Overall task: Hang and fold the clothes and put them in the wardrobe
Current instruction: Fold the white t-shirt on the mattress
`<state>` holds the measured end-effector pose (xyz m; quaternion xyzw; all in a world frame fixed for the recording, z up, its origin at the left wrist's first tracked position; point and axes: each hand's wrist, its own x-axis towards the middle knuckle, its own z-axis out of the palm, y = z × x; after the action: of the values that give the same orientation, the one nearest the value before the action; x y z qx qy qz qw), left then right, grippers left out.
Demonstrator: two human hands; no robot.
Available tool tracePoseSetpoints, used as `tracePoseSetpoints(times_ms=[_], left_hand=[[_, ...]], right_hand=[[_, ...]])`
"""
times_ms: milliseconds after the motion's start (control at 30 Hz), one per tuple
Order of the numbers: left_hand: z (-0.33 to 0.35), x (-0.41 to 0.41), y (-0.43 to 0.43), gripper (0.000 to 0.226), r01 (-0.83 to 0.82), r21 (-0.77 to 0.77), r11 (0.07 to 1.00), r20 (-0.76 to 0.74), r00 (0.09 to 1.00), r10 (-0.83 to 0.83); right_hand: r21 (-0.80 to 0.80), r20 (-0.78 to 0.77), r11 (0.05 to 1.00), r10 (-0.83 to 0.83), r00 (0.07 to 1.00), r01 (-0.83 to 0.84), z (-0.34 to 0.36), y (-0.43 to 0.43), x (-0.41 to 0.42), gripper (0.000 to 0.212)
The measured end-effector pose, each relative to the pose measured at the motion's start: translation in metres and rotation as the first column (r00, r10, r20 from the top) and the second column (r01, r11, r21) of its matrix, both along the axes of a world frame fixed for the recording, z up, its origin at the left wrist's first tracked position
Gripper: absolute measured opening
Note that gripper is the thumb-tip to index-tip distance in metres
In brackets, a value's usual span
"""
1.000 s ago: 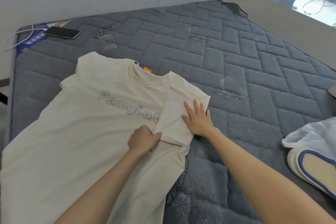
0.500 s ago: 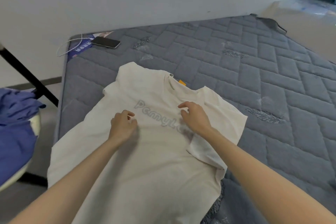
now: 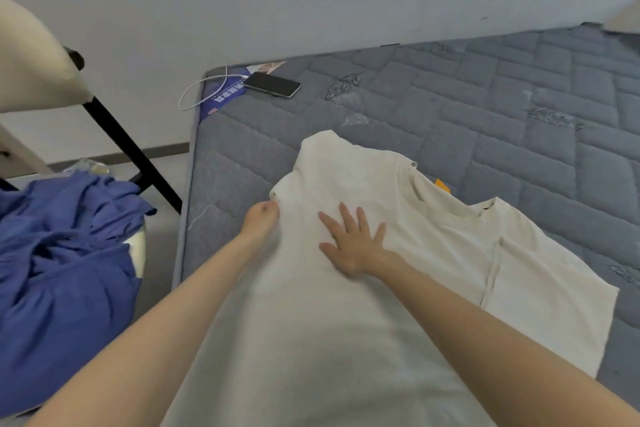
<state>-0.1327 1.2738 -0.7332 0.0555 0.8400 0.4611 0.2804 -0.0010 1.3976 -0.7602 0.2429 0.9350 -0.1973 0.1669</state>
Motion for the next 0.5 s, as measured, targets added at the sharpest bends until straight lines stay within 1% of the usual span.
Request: tracePoseSetpoints(times_ms=[33, 67, 100, 167, 233, 300, 333, 400, 467, 500], left_hand=[[0.0, -0.005, 0.005, 0.028, -0.046, 0.055, 0.997, 0.107, 0.993, 0.04], [-0.001, -0.01, 0.009, 0.03, -0.09, 0.098, 0.991, 0.212, 0.975, 0.068], [-0.001, -0.015, 0.012, 0.032, -0.129, 0.13, 0.983, 0.301, 0.95, 0.085], [-0.001, -0.025, 0.018, 0.039, -0.177, 0.162, 0.971, 0.423, 0.901, 0.093], [0.002, -0.033, 0.022, 0.041, -0.199, 0.188, 0.962, 0.504, 0.86, 0.079], [0.004, -0.038, 0.026, 0.029, -0.265, 0.238, 0.934, 0.571, 0.816, 0.086], [0.006, -0.04, 0.028, 0.023, -0.323, 0.273, 0.906, 0.6, 0.793, 0.102], [0.006, -0.041, 0.029, 0.021, -0.414, 0.335, 0.846, 0.633, 0.764, 0.124], [0.008, -0.041, 0.028, 0.02, -0.452, 0.409, 0.792, 0.651, 0.754, 0.094], [0.008, -0.04, 0.027, 0.019, -0.458, 0.449, 0.767, 0.656, 0.752, 0.065]], right_hand=[[0.02, 0.068, 1.0, 0.02, 0.998, -0.022, -0.007, -0.002, -0.002, 0.06], [0.024, 0.099, 0.999, 0.027, 0.995, -0.03, -0.014, -0.002, -0.004, 0.062], [0.018, 0.106, 0.999, 0.028, 0.994, -0.03, -0.018, -0.002, -0.005, 0.063], [0.006, 0.096, 1.0, 0.024, 0.995, -0.025, -0.023, 0.001, -0.007, 0.064], [0.003, 0.098, 1.0, 0.03, 0.995, -0.031, -0.025, 0.003, -0.008, 0.065], [-0.007, 0.109, 0.999, 0.034, 0.993, -0.034, -0.025, 0.003, -0.008, 0.066], [-0.014, 0.114, 0.999, 0.034, 0.993, -0.032, -0.024, 0.003, -0.009, 0.066], [-0.021, 0.122, 0.999, 0.031, 0.992, -0.029, -0.021, 0.003, -0.009, 0.066], [-0.011, 0.114, 0.999, 0.032, 0.993, -0.031, -0.018, 0.002, -0.008, 0.066], [0.005, 0.083, 0.999, 0.032, 0.996, -0.033, -0.015, 0.0, -0.007, 0.065]])
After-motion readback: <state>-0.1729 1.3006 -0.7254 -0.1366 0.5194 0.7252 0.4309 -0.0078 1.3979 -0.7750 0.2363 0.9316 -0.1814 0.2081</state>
